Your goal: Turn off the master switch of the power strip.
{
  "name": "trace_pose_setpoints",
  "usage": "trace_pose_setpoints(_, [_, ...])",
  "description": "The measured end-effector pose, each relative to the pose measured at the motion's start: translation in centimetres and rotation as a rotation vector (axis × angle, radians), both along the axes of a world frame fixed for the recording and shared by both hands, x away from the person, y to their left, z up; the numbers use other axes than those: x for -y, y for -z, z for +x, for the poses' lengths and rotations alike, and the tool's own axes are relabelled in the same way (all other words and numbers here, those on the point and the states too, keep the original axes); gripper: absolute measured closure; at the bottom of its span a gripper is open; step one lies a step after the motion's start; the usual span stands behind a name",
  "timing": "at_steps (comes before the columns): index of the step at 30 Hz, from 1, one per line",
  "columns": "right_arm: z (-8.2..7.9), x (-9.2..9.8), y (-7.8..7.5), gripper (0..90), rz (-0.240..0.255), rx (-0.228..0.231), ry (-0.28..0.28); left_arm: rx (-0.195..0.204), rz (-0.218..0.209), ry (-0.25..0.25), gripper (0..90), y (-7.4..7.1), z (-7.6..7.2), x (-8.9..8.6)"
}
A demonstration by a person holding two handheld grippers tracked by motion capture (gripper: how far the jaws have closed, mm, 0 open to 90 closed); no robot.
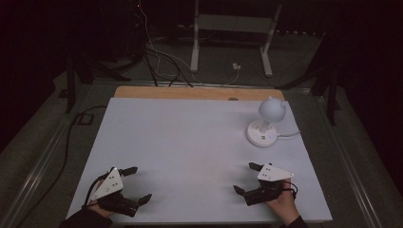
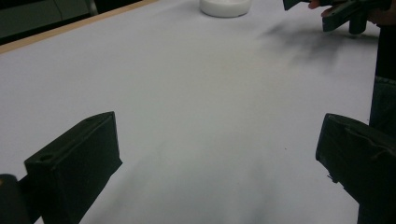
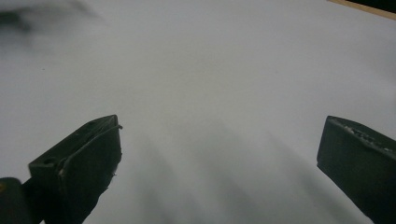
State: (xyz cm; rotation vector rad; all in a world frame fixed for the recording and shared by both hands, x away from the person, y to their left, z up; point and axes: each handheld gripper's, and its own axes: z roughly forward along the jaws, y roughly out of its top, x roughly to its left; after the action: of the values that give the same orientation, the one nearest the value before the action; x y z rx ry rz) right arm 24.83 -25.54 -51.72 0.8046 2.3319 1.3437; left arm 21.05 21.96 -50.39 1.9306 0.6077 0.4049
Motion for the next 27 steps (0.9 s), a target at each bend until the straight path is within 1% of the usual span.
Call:
trace_pose_setpoints(1, [0.0, 0.0, -0.1, 0.0, -0.010, -0.004, 0.003, 0.001, 0.000, -0.001, 0.3, 0.0, 0.0, 0.0])
trace_pose_setpoints(2, [0.0, 0.0, -0.1, 0.0, -0.010, -0.004, 0.003, 0.000, 0.000, -0.001, 0.3, 0.0, 0.0, 0.0])
trace_pose_setpoints(4, [0.0, 0.1, -0.2, 0.0, -0.036, -0.031, -0.006, 0.001, 0.001, -0.001, 0.3, 0.0, 0.0, 0.0])
trace_pose_setpoints(5, [0.0, 0.0, -0.2, 0.0, -0.041, -0.049, -0.012, 0.003, 0.002, 0.000, 0.3, 0.0, 0.0, 0.0])
trace_pose_setpoints(6, [0.0, 0.0, -0.2, 0.0, -0.041, -0.049, -0.012, 0.003, 0.002, 0.000, 0.3, 0.0, 0.0, 0.0])
trace_pose_setpoints(7, [0.0, -0.1, -0.2, 0.0, -0.055, -0.068, -0.031, 0.001, 0.002, 0.001, 0.3, 0.0, 0.0, 0.0])
trace_pose_setpoints(8, [0.0, -0.1, -0.2, 0.0, -0.055, -0.068, -0.031, 0.000, -0.001, 0.003, 0.3, 0.0, 0.0, 0.0])
trace_pose_setpoints(10, [-0.1, -0.3, -0.2, 0.0, -0.052, -0.076, -0.051, 0.001, -0.001, 0.005, 0.3, 0.0, 0.0, 0.1])
trace_pose_setpoints(12, [-0.2, -0.6, -0.3, 0.0, -0.061, -0.072, -0.067, 0.002, -0.002, 0.006, 0.3, 0.0, 0.0, 0.0])
trace_pose_setpoints(17, [-0.6, -1.3, -0.6, 0.0, -0.096, -0.102, -0.112, 0.002, -0.005, 0.005, 0.3, 0.0, 0.0, 0.1])
trace_pose_setpoints(19, [-0.6, -1.4, -0.6, 0.0, -0.094, -0.107, -0.120, 0.001, -0.004, 0.007, 0.3, 0.0, 0.0, 0.1])
trace_pose_setpoints(20, [-0.7, -1.6, -0.8, 0.0, -0.089, -0.123, -0.130, 0.002, -0.005, 0.009, 0.3, 0.0, 0.0, 0.1])
trace_pose_setpoints(22, [-0.8, -1.7, -1.0, 0.0, -0.072, -0.137, -0.141, 0.001, -0.006, 0.012, 0.3, 0.0, 0.0, 0.1])
trace_pose_setpoints(25, [-0.9, -1.8, -1.3, 0.0, -0.065, -0.143, -0.150, 0.000, -0.008, 0.013, 0.3, 0.0, 0.0, 0.1])
trace_pose_setpoints(27, [-0.9, -1.9, -1.5, 0.0, -0.060, -0.136, -0.155, 0.002, -0.009, 0.014, 0.3, 0.0, 0.0, 0.1])
